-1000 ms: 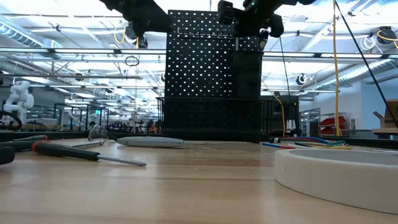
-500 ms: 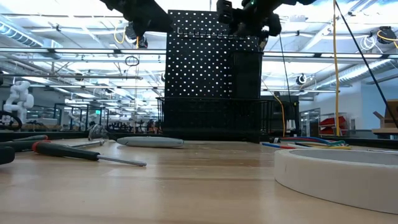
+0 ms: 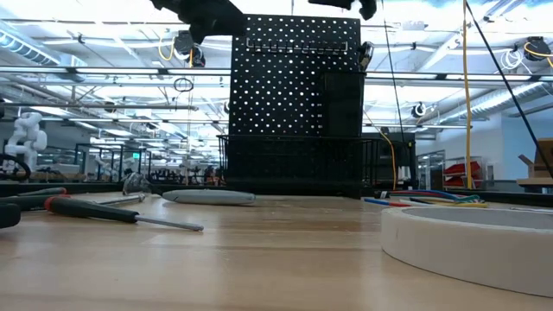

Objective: Hang tools onto peg board
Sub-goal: Put the wrench into the black bin on the pegboard

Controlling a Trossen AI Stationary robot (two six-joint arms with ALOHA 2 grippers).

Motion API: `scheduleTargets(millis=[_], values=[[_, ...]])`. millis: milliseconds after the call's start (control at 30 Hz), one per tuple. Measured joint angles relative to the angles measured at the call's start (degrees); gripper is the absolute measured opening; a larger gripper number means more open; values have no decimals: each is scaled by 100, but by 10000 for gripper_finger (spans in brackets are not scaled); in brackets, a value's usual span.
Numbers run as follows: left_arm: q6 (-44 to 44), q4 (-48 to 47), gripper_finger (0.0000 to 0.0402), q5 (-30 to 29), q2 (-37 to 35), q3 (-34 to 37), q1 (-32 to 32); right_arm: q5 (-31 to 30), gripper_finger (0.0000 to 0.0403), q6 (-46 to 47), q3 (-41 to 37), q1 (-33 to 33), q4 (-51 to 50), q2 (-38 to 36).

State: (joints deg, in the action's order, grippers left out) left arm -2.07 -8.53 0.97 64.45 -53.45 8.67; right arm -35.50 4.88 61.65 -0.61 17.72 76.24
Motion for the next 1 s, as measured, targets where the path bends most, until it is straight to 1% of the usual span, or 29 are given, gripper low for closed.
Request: scheduleTargets(millis=[167,233,300,400,533,633,700,767,900,1000], values=[[-179,50,157,-113,2,0,62,1485,165,1243,0,-371,-1375,5],[-180,46,157,-116,4,0,134,2100,165,1824,0,-507,-2111,21],[-180,56,157,-127,7,0,213,2574,165,2439,0,-635,-2939,29],[-179,86,157,-127,7,0,321,2963,165,3388,0,-846,-4246,29],[-141,85,157,-129,7,0,433,3059,164,4694,0,-1207,-6129,29],[-130,81,157,-127,7,0,455,3592,164,5511,-74,-1437,-7178,27],[-127,80,157,-127,7,0,452,4001,164,5921,-215,-1553,-7599,21],[-126,76,157,-127,7,0,452,4288,164,6124,-381,-1630,-7789,21],[-97,73,157,-125,9,0,444,4653,164,6427,-844,-1653,-7750,16],[30,67,157,-123,9,0,444,4924,164,6861,-1221,-1653,-7655,14]])
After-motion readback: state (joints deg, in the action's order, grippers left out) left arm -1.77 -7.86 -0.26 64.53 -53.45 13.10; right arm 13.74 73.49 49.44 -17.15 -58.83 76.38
